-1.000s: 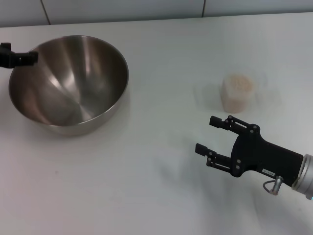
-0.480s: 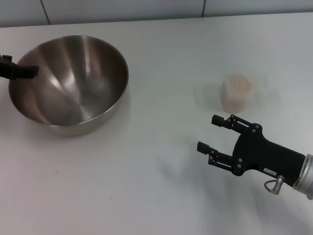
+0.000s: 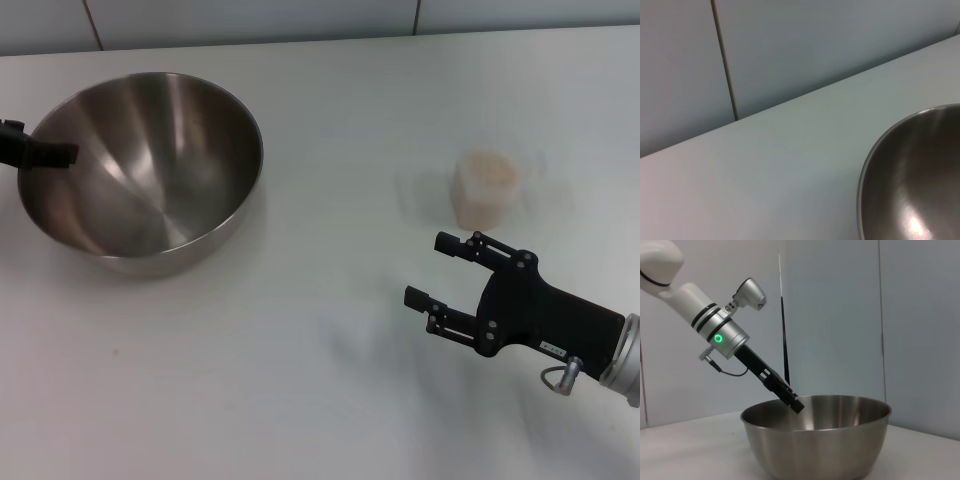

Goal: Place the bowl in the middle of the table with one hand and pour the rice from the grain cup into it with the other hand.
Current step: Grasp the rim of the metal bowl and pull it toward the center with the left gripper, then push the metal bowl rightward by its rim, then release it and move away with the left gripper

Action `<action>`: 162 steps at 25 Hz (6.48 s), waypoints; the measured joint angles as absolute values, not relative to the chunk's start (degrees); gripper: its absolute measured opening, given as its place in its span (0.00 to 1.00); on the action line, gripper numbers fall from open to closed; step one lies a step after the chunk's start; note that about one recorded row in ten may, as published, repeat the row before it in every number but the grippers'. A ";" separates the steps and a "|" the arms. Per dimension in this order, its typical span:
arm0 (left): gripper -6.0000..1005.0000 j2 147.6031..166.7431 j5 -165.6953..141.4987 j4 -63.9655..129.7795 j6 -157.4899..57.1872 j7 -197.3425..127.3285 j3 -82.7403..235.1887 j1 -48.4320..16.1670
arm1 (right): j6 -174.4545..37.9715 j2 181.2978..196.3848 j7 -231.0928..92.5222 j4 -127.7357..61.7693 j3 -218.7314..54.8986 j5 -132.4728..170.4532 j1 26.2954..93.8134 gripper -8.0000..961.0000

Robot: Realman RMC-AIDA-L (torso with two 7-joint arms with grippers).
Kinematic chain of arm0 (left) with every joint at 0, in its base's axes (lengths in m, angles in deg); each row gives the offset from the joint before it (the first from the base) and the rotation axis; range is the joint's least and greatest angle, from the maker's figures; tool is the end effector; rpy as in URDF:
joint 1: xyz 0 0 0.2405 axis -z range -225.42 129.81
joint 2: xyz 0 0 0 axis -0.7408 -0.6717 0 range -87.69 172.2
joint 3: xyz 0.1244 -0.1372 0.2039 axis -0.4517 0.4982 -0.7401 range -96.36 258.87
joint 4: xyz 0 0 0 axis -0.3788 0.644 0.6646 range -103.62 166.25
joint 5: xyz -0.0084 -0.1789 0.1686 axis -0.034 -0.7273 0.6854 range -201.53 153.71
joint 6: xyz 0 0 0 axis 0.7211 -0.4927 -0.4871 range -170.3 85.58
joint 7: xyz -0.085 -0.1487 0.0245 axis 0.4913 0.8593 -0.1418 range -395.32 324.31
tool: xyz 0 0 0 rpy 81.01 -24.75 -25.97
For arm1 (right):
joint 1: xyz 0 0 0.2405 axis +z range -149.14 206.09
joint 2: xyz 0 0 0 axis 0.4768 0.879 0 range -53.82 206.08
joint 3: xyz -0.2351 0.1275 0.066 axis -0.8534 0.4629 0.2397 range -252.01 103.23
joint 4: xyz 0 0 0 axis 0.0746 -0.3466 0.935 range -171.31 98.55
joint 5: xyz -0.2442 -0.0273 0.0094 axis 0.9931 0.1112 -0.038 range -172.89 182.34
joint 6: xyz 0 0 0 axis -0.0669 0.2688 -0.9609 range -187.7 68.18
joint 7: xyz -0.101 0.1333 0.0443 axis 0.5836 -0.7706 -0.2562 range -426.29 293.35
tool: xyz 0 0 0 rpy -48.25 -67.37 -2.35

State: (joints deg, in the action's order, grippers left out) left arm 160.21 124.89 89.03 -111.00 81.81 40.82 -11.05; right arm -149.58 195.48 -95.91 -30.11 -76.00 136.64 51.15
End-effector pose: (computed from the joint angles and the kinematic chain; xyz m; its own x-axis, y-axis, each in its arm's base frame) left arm -0.3167 0.4677 0.0576 0.7400 0.6403 0.2058 0.6073 -0.5048 -0.6134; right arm 0.3387 0.2782 -0.1006 0.7421 -0.0561 -0.6679 -0.4131 -0.8230 -0.3899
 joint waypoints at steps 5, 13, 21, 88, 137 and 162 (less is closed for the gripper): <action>0.83 160.25 124.89 88.79 -111.00 81.83 40.82 -11.00 | -149.58 195.49 -95.91 -30.14 -75.97 136.64 51.15 0.78; 0.80 160.26 124.89 88.05 -110.67 81.69 40.52 -10.89 | -149.33 195.49 -95.91 -30.15 -75.97 136.64 51.15 0.78; 0.63 159.98 124.89 87.99 -110.25 82.06 40.55 -10.89 | -149.18 195.49 -95.91 -30.39 -75.91 136.64 51.15 0.78; 0.08 160.82 120.43 75.49 -114.53 82.74 35.48 7.77 | -149.37 195.50 -95.92 -31.28 -74.30 136.47 48.67 0.78; 0.55 160.97 116.71 67.63 -107.13 80.81 35.03 6.83 | -149.06 195.48 -95.91 -31.28 -74.30 136.47 48.60 0.78; 0.84 160.19 97.98 75.03 -112.16 75.14 35.61 -2.07 | -149.01 195.49 -95.92 -31.25 -73.68 136.47 48.91 0.78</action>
